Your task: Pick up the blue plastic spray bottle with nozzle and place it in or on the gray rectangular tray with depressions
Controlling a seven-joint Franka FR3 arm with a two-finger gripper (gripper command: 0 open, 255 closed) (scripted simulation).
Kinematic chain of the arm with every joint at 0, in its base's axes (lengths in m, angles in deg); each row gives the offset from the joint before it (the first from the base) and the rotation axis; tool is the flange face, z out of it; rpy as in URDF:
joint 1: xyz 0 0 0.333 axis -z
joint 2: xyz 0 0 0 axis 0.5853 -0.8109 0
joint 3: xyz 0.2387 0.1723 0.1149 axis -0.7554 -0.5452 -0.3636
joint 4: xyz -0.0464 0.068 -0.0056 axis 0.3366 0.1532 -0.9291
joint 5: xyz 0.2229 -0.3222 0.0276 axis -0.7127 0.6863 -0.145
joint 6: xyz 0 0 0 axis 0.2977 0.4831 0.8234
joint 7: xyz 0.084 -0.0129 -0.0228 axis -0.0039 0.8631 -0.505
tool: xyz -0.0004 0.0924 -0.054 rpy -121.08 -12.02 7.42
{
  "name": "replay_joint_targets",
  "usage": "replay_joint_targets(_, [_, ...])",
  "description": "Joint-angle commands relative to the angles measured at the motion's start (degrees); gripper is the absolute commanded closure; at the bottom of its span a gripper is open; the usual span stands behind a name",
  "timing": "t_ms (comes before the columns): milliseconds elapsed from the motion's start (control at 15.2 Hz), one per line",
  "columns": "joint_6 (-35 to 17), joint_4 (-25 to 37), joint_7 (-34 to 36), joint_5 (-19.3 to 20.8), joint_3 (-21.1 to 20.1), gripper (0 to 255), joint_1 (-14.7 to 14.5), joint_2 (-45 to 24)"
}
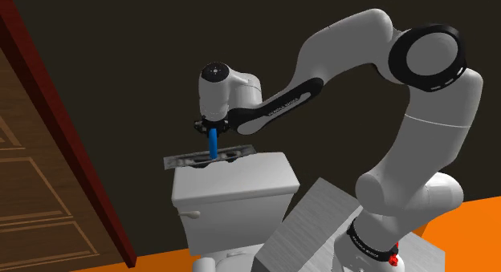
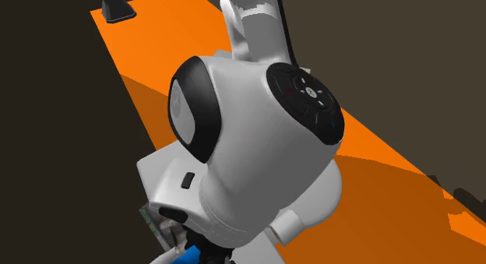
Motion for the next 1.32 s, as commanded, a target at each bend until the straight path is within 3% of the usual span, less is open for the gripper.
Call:
replay_joint_targets(0, [-0.4,-0.2,1.7,2.3,1.2,255,-1.1,-1.5])
replay_joint_targets(132, [-0.9,-0.5,3.6,4.7,2.6,255,-2.4,-3.1])
replay_joint_targets(660, [-0.9,-0.5,3.6,4.7,2.6,255,-2.4,-3.1])
replay_joint_targets(726, [-0.9,-0.5,3.6,4.7,2.6,0,-2.4,-3.1])
replay_joint_targets(1056, [-0.9,-0.5,3.6,4.7,2.6,0,-2.4,-3.1])
replay_joint_targets(1254, [-0.5,-1.8,-1.1,-3.8,-2.6,0,1.9,3.7])
